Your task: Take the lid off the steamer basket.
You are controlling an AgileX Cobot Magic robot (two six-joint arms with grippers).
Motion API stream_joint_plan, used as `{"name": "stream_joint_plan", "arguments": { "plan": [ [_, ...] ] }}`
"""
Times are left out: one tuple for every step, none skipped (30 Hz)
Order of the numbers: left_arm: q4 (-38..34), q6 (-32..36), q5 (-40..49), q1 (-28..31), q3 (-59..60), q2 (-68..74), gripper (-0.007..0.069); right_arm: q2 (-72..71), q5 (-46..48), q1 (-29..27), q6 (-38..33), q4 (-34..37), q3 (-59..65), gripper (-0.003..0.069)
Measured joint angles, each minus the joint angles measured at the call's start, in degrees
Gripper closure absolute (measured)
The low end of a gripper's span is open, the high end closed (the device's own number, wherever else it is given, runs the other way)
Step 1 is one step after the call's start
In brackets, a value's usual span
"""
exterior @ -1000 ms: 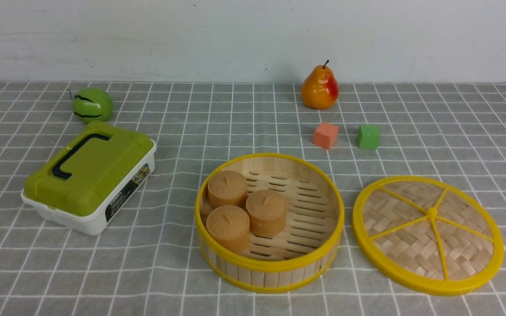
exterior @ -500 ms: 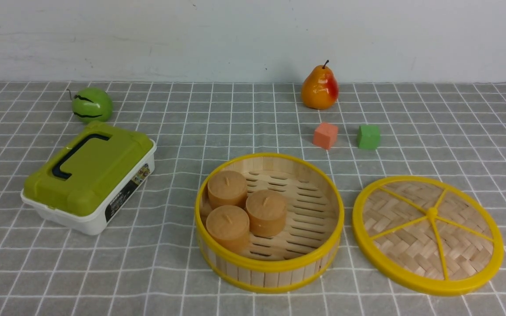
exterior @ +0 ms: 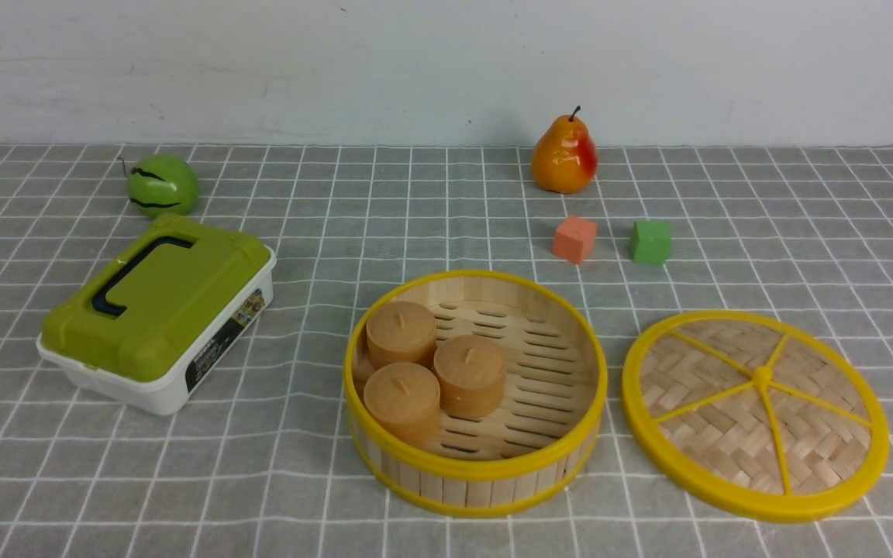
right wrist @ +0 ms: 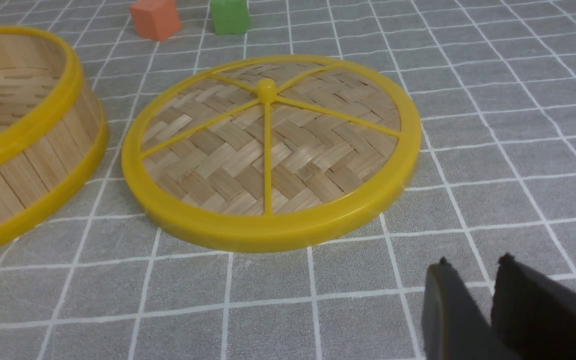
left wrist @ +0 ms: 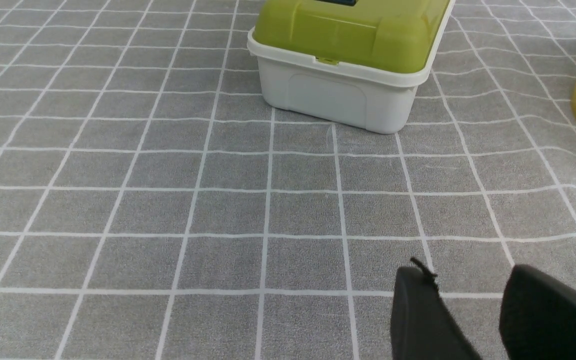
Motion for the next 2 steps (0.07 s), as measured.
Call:
{"name": "stream_joint_plan", "arguments": {
  "plan": [
    [0.0, 0.0, 0.0, 0.0, 0.0, 0.0, 0.0386, 0.0, 0.0, 0.0, 0.0, 0.0, 0.0, 0.0539],
    [0.0, 0.0, 0.0, 0.0, 0.0, 0.0, 0.0386, 0.0, 0.0, 0.0, 0.0, 0.0, 0.0, 0.0538]
  ]
}}
